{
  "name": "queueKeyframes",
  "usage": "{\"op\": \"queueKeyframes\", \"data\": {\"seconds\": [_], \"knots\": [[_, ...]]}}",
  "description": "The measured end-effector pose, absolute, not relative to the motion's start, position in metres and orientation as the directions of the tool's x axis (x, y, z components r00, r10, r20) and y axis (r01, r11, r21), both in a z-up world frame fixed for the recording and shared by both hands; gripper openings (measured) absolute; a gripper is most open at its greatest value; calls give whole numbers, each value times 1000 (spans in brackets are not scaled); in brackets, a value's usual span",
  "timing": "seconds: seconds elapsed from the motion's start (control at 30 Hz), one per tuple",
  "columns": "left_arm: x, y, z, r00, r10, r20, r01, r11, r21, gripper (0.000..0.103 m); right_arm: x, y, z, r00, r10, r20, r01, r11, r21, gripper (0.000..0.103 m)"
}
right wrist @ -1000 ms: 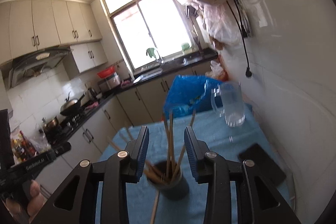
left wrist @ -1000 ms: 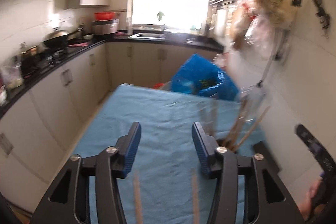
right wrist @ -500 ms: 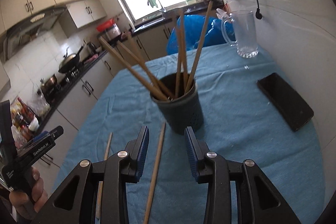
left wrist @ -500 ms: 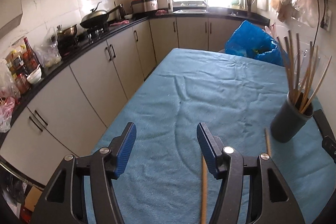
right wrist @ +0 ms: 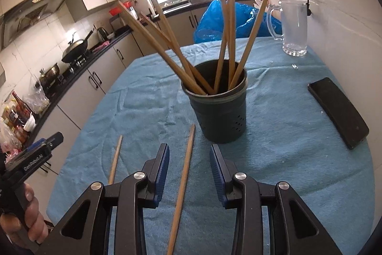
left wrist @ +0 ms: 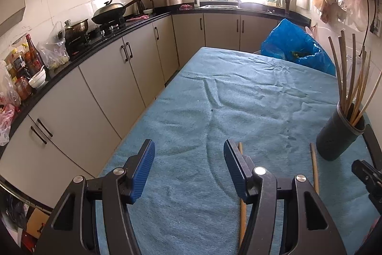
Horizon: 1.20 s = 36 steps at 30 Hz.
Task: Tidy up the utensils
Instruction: 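Lower both tools to the last two chopsticks on the towel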
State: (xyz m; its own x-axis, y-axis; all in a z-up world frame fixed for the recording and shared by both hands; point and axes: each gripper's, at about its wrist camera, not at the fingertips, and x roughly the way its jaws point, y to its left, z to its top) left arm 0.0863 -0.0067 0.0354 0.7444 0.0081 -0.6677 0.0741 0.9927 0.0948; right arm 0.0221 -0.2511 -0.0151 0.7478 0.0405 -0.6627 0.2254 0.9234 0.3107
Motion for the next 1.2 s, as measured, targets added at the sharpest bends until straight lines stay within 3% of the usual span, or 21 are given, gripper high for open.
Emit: {"op": "queueKeyframes", "data": {"seconds": [0.5, 0.77, 1.03, 1.2], "knots": [[109, 29, 17, 669, -30, -743, 60, 998, 14, 59, 76, -234, -39, 670, 30, -741, 215, 948, 233, 38], [121, 43, 8, 628, -58, -776, 70, 997, -18, 59, 100, -226, -65, 606, -27, -795, 240, 959, 150, 23], [136, 37, -1, 542, -164, -824, 144, 984, -102, 58, 112, -203, -75, 576, 10, -817, 139, 984, 111, 8], [147, 14, -11, 481, -208, -852, 206, 971, -120, 45, 102, -191, -71, 563, 100, -821, 34, 989, 144, 8]]}}
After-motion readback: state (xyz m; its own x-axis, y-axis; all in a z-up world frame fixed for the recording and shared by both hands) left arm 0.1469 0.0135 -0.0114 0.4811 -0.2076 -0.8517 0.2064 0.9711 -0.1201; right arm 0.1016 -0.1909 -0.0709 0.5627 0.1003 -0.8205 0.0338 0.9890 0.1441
